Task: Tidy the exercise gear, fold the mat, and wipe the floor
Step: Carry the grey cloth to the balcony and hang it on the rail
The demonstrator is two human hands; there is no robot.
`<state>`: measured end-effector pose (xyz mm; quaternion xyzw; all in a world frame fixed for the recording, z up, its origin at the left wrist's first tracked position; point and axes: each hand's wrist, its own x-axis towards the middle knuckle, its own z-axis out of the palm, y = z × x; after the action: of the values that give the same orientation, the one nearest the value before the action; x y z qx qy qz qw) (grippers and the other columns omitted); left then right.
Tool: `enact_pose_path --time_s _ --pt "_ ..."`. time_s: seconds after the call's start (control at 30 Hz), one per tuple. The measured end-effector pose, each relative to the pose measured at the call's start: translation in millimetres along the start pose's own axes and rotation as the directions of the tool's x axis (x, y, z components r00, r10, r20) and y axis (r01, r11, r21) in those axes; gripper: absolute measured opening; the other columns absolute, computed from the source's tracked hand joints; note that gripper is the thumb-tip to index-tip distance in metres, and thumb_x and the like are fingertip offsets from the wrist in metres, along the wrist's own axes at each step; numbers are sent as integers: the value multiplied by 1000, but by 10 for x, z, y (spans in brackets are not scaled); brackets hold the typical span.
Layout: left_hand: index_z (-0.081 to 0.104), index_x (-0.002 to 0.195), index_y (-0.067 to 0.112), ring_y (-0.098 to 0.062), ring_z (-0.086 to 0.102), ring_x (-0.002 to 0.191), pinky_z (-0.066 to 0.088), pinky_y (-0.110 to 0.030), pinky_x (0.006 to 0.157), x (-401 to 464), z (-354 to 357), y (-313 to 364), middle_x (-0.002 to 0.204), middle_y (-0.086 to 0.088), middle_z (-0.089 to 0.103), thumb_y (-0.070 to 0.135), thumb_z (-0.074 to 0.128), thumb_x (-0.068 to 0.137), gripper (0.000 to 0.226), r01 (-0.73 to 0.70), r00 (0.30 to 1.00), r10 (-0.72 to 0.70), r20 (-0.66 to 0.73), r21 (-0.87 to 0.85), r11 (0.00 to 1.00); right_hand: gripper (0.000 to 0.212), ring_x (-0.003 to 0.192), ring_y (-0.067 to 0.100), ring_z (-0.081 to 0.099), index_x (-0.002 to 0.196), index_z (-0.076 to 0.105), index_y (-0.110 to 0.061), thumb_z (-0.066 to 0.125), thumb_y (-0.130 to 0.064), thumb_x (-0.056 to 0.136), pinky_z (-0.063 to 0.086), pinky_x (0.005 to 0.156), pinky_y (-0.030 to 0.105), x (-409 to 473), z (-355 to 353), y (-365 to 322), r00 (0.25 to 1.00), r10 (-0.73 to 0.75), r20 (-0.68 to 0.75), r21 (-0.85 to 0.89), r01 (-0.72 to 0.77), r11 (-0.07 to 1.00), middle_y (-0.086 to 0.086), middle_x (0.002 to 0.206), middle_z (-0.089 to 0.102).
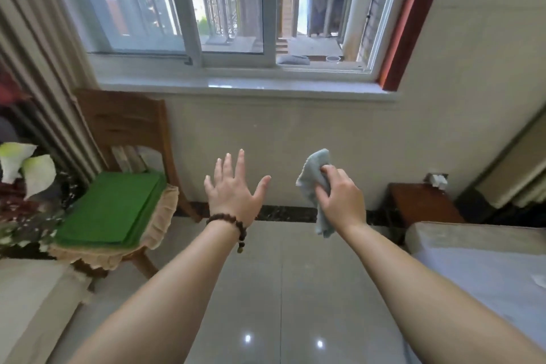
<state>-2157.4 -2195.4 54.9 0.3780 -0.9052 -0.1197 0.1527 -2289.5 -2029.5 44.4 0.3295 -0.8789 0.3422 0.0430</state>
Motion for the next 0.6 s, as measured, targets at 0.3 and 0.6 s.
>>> enact_pose_path --time_s 0.3,0.6 --pt "-2 154 30 -21 -2 149 2 -51 119 1599 -152 311 163 -2 3 71 22 90 80 -189 982 188 -7 -22 982 31 96 28 55 119 54 -15 57 -20 88 36 71 28 1234 -36 -208 985 37 -170 -27 -42 999 6 110 58" --pt "-2 154 30 -22 -2 149 3 -50 119 2938 24 933 163 -4 4 69 25 91 79 -300 953 299 -47 -26 954 39 99 27 57 127 52 -13 59 -20 89 38 75 26 2636 -188 42 964 1 -266 -88 -26 996 8 117 58"
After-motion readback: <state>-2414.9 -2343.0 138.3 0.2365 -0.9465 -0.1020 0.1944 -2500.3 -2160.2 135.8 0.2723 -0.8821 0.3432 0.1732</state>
